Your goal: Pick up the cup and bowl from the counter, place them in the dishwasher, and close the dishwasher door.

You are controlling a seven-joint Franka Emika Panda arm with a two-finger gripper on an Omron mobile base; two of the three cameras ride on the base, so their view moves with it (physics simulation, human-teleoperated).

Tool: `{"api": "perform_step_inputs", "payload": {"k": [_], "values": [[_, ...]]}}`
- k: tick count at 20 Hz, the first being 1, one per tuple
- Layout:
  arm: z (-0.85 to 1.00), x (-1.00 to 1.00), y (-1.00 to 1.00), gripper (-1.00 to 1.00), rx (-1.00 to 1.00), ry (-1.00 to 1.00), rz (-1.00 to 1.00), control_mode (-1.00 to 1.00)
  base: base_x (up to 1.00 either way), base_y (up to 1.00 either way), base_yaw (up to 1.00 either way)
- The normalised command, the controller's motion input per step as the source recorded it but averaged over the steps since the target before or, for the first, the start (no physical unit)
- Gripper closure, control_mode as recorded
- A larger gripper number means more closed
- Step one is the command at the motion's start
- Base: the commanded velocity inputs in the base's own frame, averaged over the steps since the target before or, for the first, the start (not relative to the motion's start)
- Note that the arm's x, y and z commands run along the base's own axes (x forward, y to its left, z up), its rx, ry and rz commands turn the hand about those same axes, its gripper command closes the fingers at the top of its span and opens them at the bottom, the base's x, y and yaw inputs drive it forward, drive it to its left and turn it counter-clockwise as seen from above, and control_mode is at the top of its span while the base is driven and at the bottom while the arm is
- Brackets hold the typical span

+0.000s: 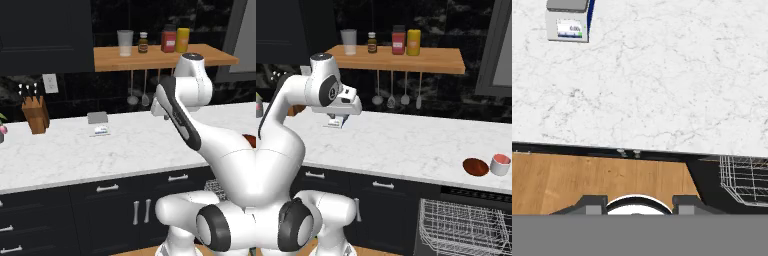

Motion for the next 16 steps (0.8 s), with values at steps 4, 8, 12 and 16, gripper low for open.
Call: {"api": "perform_step_inputs", "payload": {"k": [4, 8, 12, 16], "values": [[0.01, -0.47, 0.0, -1.0, 0.0, -0.1, 0.0, -1.0, 0.0, 0.0, 0.0], [-0.14, -0.65, 0.02, -1.0, 0.11, -0.04, 0.0, -1.0, 0.0, 0.0, 0.0], [-0.47, -0.41, 0.02, -1.0, 0.1, -0.03, 0.0, -1.0, 0.0, 0.0, 0.0], [-0.08, -0.1, 0.14, -1.0, 0.05, -0.03, 0.0, 1.0, 0.01, 0.03, 0.0]]}}
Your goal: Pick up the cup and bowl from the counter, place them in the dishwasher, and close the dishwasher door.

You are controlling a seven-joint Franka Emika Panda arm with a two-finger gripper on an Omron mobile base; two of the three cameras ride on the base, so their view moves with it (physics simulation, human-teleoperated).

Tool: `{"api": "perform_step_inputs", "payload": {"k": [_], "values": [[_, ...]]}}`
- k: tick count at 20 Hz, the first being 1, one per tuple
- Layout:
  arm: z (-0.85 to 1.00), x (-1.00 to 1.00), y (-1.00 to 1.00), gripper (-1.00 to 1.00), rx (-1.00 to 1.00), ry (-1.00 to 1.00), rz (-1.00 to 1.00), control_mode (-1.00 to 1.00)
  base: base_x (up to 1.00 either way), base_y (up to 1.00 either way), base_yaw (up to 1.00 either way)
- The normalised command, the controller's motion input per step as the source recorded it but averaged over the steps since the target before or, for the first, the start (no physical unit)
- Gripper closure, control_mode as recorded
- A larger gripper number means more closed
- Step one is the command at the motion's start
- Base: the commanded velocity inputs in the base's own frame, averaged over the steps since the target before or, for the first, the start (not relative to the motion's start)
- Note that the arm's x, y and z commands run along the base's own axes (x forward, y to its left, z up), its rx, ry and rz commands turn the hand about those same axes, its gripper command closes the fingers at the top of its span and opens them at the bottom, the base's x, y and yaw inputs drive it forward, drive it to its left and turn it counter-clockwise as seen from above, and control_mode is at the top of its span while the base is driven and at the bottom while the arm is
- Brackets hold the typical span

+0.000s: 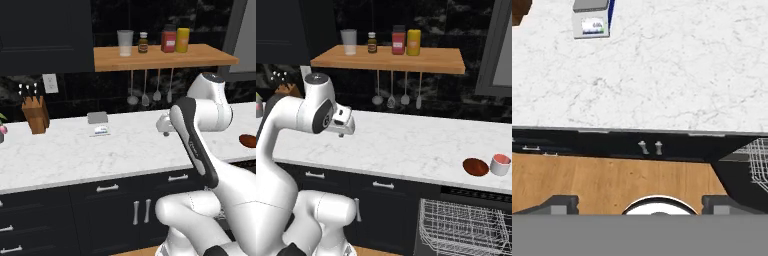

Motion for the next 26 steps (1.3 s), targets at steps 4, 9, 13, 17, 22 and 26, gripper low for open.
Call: {"api": "perform_step_inputs", "payload": {"k": [4, 9, 13, 17, 22, 26], "values": [[0.0, 0.0, 0.0, -1.0, 0.0, 0.0, 0.0, 1.0, 0.25, 0.1, -0.18], [0.0, 0.0, 0.0, -1.0, 0.0, 0.0, 0.0, 1.0, 0.08, 0.1, -0.67], [0.0, 0.0, 0.0, -1.0, 0.0, 0.0, 0.0, 1.0, 0.0, 0.01, -0.81], [0.0, 0.0, 0.0, -1.0, 0.0, 0.0, 0.0, 1.0, 0.13, 0.17, -0.77], [0.0, 0.0, 0.0, -1.0, 0.0, 0.0, 0.0, 1.0, 0.11, 0.64, -0.56], [0.0, 0.0, 0.0, -1.0, 0.0, 0.0, 0.0, 1.0, 0.14, 0.87, -0.29]]}}
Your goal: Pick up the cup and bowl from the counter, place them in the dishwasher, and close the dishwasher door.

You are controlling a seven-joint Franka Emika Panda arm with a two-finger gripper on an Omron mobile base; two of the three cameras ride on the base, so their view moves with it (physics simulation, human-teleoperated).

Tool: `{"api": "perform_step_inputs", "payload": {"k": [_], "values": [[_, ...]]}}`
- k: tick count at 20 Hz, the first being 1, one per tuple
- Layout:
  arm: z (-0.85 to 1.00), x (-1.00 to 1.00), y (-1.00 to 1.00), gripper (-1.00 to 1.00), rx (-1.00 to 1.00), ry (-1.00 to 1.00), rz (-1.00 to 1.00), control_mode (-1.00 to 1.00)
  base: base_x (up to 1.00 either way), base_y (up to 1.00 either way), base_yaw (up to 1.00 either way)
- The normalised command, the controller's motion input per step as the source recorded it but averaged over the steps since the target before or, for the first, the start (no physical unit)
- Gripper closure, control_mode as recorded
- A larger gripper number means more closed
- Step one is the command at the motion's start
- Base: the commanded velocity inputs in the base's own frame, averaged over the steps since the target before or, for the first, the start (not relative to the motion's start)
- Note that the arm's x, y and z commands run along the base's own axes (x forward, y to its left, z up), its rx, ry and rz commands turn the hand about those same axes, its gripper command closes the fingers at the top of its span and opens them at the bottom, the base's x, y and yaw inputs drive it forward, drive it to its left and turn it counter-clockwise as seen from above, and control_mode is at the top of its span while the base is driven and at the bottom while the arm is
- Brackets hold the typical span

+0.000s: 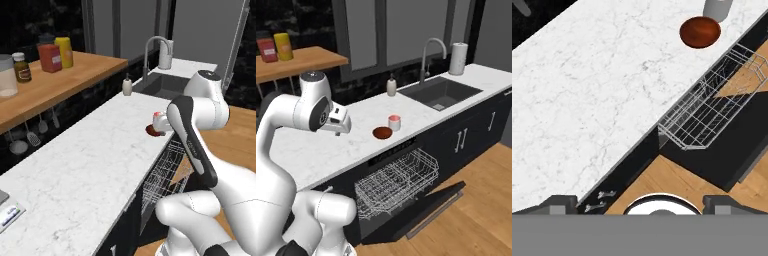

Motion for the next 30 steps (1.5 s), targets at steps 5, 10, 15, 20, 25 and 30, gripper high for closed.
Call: {"api": "perform_step_inputs", "payload": {"k": [5, 10, 15, 20, 25, 30], "values": [[0.0, 0.0, 0.0, -1.0, 0.0, 0.0, 0.0, 1.0, 0.82, 0.2, -0.11], [0.0, 0.0, 0.0, -1.0, 0.0, 0.0, 0.0, 1.0, 0.45, -0.34, 0.0], [0.0, 0.0, 0.0, -1.0, 0.0, 0.0, 0.0, 1.0, 0.26, -0.52, -0.24], [0.0, 0.0, 0.0, -1.0, 0.0, 0.0, 0.0, 1.0, 0.63, 0.03, -0.29], [0.0, 0.0, 0.0, -1.0, 0.0, 0.0, 0.0, 1.0, 0.29, 0.18, -0.29], [0.0, 0.0, 0.0, -1.0, 0.0, 0.0, 0.0, 1.0, 0.06, 0.31, -0.27]]}}
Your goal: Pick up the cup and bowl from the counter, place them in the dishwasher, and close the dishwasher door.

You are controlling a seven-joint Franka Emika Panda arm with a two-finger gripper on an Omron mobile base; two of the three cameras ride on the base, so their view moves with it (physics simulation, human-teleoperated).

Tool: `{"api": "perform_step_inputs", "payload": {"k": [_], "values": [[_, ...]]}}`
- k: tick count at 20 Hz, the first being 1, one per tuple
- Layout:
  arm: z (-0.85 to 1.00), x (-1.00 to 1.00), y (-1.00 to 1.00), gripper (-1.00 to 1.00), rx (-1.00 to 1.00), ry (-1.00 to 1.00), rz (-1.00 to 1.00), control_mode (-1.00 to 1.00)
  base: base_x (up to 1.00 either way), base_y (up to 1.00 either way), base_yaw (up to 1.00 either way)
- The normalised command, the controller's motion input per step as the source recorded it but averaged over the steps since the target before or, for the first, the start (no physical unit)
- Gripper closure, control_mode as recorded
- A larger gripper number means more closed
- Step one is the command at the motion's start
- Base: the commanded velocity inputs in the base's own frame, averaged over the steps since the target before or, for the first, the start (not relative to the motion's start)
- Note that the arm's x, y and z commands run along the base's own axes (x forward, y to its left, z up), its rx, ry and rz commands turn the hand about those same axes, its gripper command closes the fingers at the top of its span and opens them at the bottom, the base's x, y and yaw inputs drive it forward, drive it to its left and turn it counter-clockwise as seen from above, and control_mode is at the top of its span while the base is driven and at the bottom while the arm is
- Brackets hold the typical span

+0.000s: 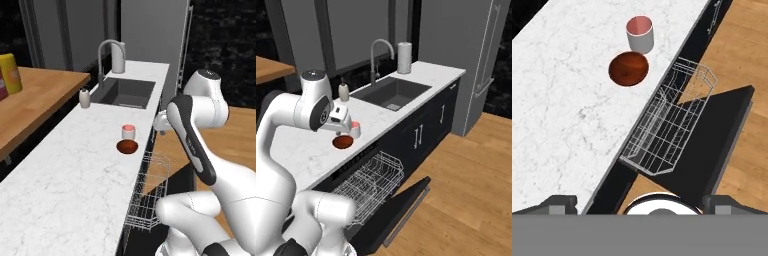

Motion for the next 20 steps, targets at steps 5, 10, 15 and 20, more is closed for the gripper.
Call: {"api": "perform_step_inputs", "payload": {"k": [5, 10, 15, 20], "values": [[0.0, 0.0, 0.0, -1.0, 0.0, 0.0, 0.0, 1.0, 0.44, 0.38, -0.19], [-0.12, 0.42, 0.05, -1.0, 0.0, 0.0, -0.01, -1.0, 0.24, 0.09, -0.04], [-0.3, 0.97, 0.0, -1.0, 0.01, 0.0, 0.0, -1.0, 0.0, 0.0, 0.0], [-0.26, 0.94, 0.0, -1.0, 0.04, 0.0, 0.02, -1.0, 0.0, 0.0, 0.0]]}}
